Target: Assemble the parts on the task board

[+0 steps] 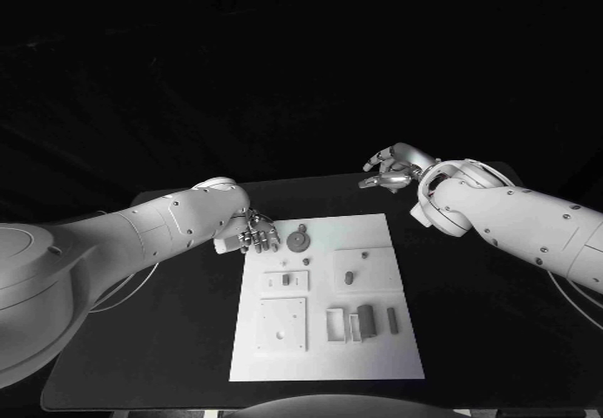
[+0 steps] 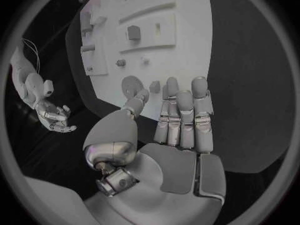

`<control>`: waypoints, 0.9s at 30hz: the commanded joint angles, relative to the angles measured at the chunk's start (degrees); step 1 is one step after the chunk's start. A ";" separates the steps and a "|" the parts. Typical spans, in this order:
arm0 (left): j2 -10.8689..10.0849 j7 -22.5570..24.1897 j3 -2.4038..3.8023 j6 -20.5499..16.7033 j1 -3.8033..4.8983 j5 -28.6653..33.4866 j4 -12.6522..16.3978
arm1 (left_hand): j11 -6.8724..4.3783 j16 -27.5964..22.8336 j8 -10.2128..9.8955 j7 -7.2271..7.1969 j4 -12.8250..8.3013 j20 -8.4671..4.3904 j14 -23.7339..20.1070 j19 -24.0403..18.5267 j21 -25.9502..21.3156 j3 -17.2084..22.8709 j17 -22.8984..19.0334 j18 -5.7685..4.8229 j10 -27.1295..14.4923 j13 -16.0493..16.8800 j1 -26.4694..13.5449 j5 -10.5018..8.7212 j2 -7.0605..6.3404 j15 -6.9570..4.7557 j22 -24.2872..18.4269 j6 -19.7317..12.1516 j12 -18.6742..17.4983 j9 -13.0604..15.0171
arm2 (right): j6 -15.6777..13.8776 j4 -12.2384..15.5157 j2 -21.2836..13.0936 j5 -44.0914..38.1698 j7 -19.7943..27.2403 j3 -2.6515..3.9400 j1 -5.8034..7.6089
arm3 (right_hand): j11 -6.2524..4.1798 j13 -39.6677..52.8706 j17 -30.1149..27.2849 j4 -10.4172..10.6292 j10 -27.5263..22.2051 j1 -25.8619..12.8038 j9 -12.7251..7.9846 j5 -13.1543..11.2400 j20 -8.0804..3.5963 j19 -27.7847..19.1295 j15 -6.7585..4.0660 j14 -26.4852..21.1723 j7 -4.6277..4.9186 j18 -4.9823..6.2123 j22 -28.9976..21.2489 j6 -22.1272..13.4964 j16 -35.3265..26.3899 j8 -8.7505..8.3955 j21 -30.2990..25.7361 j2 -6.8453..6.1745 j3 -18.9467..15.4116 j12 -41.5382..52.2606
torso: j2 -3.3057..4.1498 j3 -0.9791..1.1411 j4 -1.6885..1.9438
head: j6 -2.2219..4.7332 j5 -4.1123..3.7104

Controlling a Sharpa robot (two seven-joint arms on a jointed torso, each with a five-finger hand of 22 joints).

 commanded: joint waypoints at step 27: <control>0.65 0.97 0.03 -1.00 -0.72 2.53 -0.60 | -0.04 0.33 0.52 0.19 -2.18 -0.19 0.31 0.03 0.78 0.59 -0.11 2.00 0.46 0.81 2.97 0.05 0.28 -0.20 1.33 0.05 -0.49 -0.25 | 0.52 0.34 0.03 -0.54 0.28 0.03 -0.01 | 0.15 -0.14 -0.11 0.34 -0.45 -0.51 -0.09 0.18 -0.23 0.07 0.15 -0.28 0.90 0.79 1.03 -0.10 0.36 0.41 -0.21 0.26 -0.08 0.38 | -0.02 -0.05 0.06 | -0.25 0.03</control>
